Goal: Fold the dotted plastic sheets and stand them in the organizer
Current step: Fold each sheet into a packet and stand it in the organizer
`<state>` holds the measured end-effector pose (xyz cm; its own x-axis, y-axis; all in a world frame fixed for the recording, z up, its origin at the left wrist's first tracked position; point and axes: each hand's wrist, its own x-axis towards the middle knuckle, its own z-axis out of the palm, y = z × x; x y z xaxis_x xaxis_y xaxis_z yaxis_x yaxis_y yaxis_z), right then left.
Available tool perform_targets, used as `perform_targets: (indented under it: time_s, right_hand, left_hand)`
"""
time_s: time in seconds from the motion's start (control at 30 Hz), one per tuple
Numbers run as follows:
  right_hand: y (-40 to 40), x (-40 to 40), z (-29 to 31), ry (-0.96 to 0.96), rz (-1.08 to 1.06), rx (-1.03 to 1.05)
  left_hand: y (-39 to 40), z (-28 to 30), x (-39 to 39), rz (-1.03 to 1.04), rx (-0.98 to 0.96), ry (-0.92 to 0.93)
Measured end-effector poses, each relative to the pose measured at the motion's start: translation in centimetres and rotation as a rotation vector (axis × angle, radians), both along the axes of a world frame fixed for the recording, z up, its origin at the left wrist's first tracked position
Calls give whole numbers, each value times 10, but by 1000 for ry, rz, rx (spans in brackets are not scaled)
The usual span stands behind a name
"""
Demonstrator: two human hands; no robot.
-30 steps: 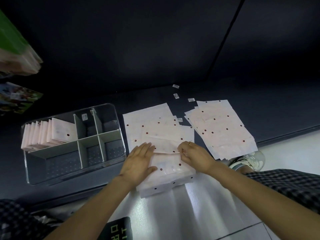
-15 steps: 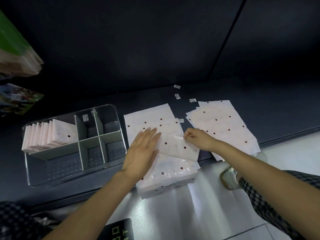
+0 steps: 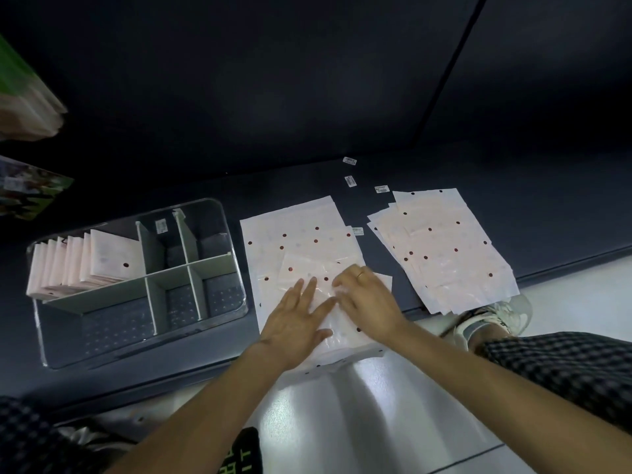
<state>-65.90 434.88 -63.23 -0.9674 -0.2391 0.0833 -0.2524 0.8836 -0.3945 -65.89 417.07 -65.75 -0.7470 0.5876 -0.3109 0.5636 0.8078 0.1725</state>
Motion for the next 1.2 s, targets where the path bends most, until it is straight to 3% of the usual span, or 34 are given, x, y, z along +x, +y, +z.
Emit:
perform_targets:
  time_s: [0.13,0.33,0.57,0.77,0.87,1.03,1.2]
  right_hand:
    - [10,21,-9,31,133,129]
    - [52,40,-15,142,155,56]
    - [69,47,-14,164,137,116]
    - [60,36,-6,253,204,310]
    - [52,31,4,309,196,361]
    - [25,41,18,412,327,275]
    - [-13,53,29,332,388,79]
  left_hand:
    - [-2,-1,-1,-16,-1,-17]
    - [-29,-3,-10,-22,-1,-4]
    - [-42,0,-9,90,-26,6]
    - [-23,11,-1,133,-68,45]
    - [-9,16,8,193,34,46]
    - [10,20,30,203,218,42]
    - [3,18,44,329,368,45]
